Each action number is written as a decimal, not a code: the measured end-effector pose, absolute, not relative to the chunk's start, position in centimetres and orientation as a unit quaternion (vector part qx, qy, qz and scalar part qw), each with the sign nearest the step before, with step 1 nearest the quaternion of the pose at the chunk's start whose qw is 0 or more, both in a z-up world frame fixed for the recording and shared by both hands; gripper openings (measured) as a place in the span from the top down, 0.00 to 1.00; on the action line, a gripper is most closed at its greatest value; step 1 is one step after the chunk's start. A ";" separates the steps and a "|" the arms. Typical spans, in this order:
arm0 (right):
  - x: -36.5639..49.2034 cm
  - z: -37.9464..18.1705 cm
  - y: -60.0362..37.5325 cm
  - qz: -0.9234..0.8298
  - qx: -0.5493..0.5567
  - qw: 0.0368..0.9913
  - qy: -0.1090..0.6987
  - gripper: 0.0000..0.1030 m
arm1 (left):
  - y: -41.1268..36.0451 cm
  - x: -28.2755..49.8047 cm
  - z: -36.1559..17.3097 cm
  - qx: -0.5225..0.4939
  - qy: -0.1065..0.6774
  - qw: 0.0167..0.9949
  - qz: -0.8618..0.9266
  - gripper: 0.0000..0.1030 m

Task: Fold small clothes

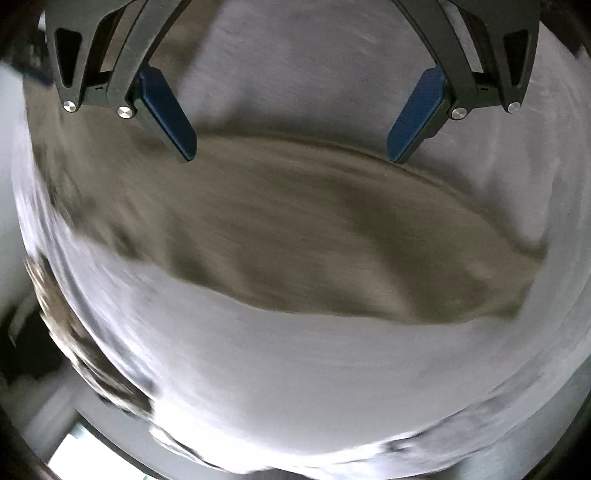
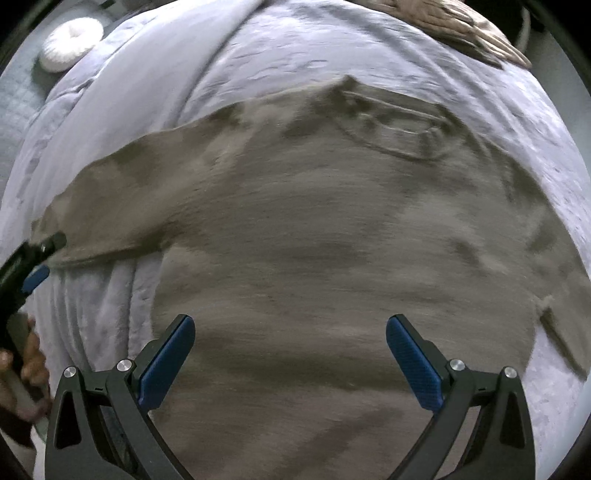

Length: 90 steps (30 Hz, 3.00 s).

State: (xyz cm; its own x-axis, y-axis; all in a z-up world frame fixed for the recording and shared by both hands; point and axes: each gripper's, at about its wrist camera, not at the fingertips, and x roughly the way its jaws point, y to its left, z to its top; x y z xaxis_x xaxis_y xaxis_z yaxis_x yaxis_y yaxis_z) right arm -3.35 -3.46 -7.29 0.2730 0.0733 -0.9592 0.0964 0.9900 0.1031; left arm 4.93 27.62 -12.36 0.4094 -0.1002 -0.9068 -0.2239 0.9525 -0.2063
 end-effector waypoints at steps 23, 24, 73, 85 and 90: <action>-3.4 -9.7 -1.4 0.037 0.128 0.794 0.593 0.00 | 35.6 6.7 -11.9 -0.259 0.447 0.855 0.039 0.89; -3.6 -9.6 -1.9 0.035 0.134 0.796 0.589 0.00 | 34.1 7.0 -10.9 -0.253 0.442 0.860 0.020 0.89; -1.5 -8.3 -18.8 -0.070 0.139 0.878 0.453 0.84 | 9.7 13.4 -16.2 0.020 0.581 0.808 -0.090 0.08; -11.2 -12.5 -29.6 -0.114 0.506 0.762 0.389 0.24 | 8.7 13.8 -16.6 0.000 0.593 0.792 -0.147 0.75; -8.6 -10.9 -29.2 -0.103 0.462 0.783 0.404 0.93 | 9.7 13.3 -13.9 -0.010 0.565 0.809 -0.164 0.85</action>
State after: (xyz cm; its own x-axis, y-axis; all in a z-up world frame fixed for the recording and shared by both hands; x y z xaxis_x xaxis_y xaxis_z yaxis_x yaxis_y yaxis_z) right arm -8.64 -29.24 -10.86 0.6516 0.2117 -0.7284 0.5348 0.5527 0.6391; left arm 13.26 9.70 -13.91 0.3079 -0.2761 -0.9104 0.2545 0.9460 -0.2008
